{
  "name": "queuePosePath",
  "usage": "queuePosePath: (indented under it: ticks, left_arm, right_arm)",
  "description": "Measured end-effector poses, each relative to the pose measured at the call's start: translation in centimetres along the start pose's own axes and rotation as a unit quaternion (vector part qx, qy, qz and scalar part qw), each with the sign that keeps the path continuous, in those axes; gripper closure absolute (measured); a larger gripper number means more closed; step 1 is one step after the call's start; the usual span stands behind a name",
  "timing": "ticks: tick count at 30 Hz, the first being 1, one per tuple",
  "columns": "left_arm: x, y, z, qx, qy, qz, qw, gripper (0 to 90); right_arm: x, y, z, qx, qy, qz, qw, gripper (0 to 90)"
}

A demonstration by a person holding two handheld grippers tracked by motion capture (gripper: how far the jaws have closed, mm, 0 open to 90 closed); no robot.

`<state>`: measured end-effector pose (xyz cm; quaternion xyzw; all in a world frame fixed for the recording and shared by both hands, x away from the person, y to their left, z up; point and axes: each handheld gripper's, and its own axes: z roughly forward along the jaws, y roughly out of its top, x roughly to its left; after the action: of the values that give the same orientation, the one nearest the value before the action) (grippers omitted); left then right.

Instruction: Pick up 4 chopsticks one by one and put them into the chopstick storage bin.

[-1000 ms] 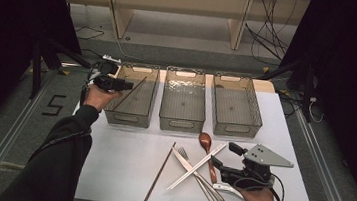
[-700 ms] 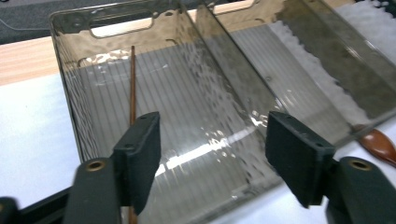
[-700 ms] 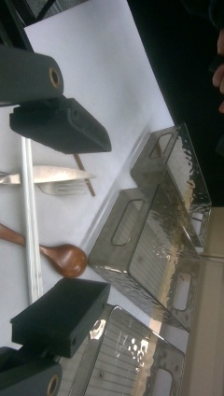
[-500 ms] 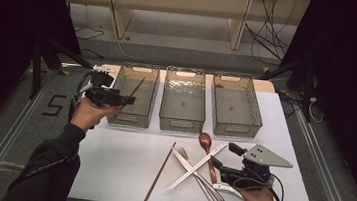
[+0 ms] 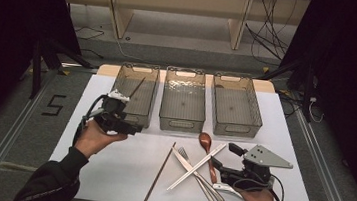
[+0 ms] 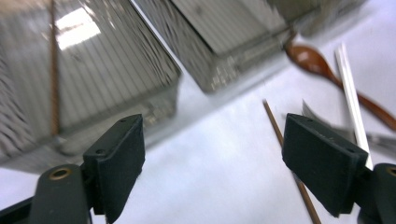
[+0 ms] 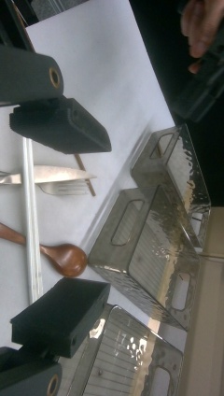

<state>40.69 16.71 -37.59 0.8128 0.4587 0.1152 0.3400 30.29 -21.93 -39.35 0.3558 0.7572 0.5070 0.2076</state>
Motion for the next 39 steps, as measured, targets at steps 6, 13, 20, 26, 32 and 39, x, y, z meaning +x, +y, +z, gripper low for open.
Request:
queuePosePath:
  ticks: [6, 13, 20, 26, 32, 39]
  left_arm:
    - [-1.5, -2.0, 0.9, 0.036, -0.003, 0.012, 0.9993, 19.1]
    - [-3.8, -4.1, 1.9, 0.063, -0.008, 0.027, 0.9976, 17.8]
    - [-4.9, -4.8, 2.4, 0.075, -0.012, 0.035, 0.9965, 16.7]
    - [-5.5, -5.3, 2.8, 0.080, -0.009, 0.036, 0.9961, 16.2]
    - [-5.9, -5.5, 3.1, 0.077, -0.010, 0.036, 0.9964, 15.8]
    - [-7.3, -5.9, 4.3, 0.092, -0.013, 0.048, 0.9945, 15.6]
  right_arm:
    - [0.0, 0.0, 0.0, 0.000, 0.000, 0.000, 1.0000, 27.9]
    - [0.1, 0.0, 0.0, 0.001, 0.000, -0.002, 1.0000, 27.9]
    - [0.0, 0.0, 0.0, 0.002, -0.001, -0.001, 1.0000, 27.8]
    - [0.0, 0.0, 0.0, 0.002, -0.002, -0.002, 1.0000, 27.8]
    - [0.0, 0.0, 0.0, 0.003, -0.002, -0.002, 1.0000, 27.8]
    - [0.0, 0.0, 0.1, 0.003, -0.001, -0.002, 1.0000, 27.8]
